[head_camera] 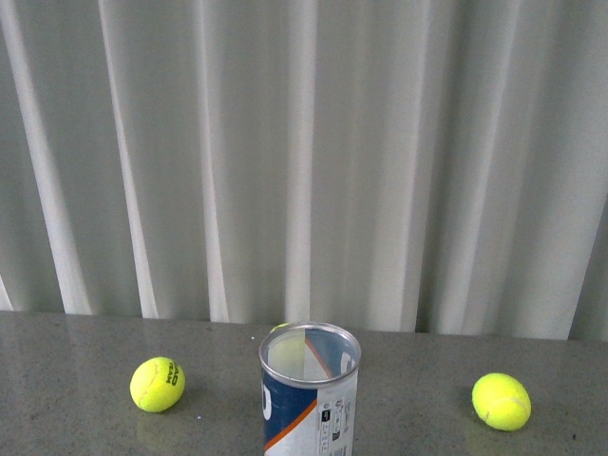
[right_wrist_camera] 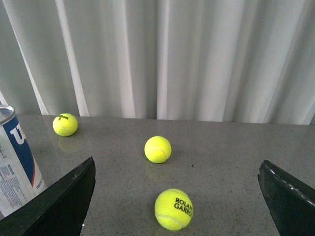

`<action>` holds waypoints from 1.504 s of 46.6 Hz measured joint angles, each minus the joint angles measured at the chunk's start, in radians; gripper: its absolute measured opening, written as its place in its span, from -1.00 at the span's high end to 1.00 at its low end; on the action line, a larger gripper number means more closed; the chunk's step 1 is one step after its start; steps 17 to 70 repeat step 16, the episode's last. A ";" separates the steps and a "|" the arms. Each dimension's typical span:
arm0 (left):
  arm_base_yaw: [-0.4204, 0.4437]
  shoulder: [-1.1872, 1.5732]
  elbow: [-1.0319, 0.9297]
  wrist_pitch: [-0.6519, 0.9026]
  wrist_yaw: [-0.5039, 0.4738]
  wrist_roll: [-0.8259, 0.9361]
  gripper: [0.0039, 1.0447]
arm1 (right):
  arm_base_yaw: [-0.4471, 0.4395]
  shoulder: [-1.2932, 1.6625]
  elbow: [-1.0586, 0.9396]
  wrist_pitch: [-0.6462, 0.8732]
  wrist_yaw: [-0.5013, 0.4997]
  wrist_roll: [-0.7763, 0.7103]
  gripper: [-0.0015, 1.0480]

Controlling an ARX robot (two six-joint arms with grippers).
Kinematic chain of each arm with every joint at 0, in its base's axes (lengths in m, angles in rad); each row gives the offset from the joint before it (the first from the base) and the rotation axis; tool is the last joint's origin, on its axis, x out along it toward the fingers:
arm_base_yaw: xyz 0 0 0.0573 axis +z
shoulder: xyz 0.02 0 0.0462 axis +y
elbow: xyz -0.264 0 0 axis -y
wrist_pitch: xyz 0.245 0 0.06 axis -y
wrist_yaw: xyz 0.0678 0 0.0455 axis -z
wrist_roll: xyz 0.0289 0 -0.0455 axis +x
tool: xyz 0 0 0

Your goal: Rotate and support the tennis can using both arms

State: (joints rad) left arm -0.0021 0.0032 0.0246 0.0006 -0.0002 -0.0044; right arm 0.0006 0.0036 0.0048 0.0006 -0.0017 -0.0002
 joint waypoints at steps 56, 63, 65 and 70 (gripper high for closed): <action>0.000 0.000 0.000 0.000 0.000 0.000 -0.88 | 0.000 0.000 0.000 0.000 0.000 0.000 -0.87; 0.000 0.000 0.000 0.000 0.000 0.000 -0.88 | 0.000 0.000 0.000 0.000 0.000 0.000 -0.87; 0.000 0.000 0.000 0.000 0.000 0.000 -0.88 | 0.000 0.000 0.000 0.000 0.000 0.000 -0.87; 0.000 0.000 0.000 0.000 0.000 0.000 -0.88 | 0.000 0.000 0.000 0.000 0.000 0.000 -0.87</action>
